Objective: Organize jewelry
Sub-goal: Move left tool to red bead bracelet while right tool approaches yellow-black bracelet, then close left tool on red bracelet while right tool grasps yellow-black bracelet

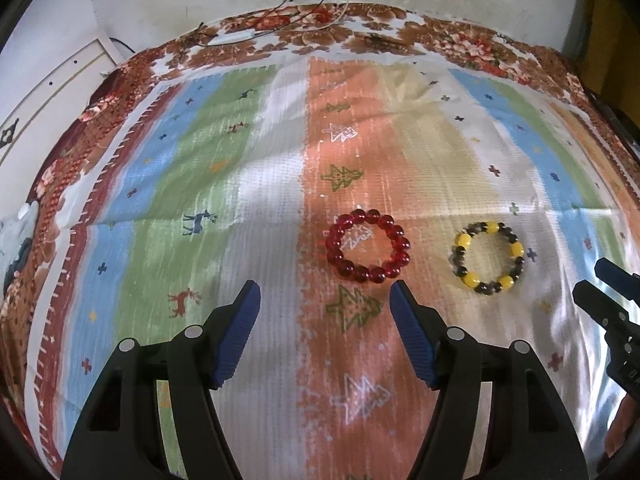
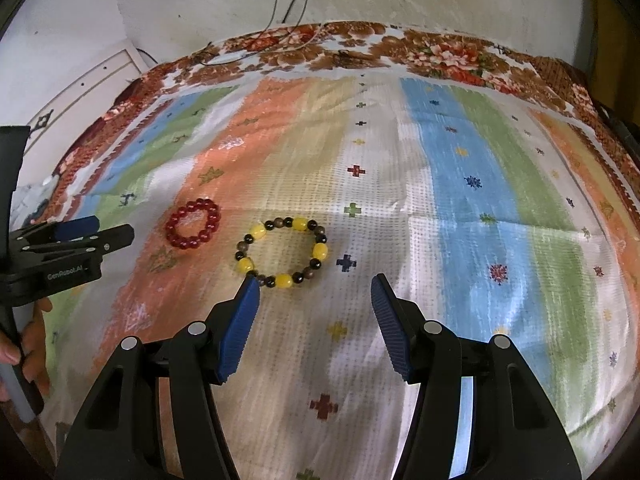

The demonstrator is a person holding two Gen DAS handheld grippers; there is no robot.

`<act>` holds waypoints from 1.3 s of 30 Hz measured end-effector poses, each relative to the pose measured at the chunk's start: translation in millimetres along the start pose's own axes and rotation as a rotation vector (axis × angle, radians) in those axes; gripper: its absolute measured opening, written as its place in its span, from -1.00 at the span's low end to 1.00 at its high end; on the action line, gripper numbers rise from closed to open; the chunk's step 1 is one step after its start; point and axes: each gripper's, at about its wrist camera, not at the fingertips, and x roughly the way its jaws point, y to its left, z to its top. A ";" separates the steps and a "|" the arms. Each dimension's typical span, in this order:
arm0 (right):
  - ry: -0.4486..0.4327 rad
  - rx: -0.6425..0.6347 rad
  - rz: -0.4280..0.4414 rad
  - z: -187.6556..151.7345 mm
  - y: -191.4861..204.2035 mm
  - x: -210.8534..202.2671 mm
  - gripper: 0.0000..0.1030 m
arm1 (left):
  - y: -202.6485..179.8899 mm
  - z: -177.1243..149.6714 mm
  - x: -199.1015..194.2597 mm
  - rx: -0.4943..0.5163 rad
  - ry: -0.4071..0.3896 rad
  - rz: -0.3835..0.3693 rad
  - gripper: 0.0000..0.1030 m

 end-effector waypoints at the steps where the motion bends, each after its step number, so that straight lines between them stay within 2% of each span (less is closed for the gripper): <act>1: 0.005 0.004 0.001 1.4 -0.8 3.2 0.12 | 0.1 1.4 2.6 0.001 0.002 0.002 0.30; 28: 0.118 0.030 -0.017 22.3 -9.1 78.9 0.12 | 11.0 26.4 81.3 -0.010 0.109 0.005 0.30; 34: 0.127 0.021 -0.027 21.1 -7.4 85.2 0.12 | 10.7 25.5 88.2 0.009 0.104 -0.006 0.30; 37: 0.128 0.006 -0.035 19.8 -6.4 86.8 0.09 | 7.7 24.8 88.8 0.026 0.103 0.007 0.10; 39: 0.129 -0.005 -0.054 19.1 -6.3 87.1 -0.04 | 5.4 24.8 88.3 0.033 0.107 0.006 -0.21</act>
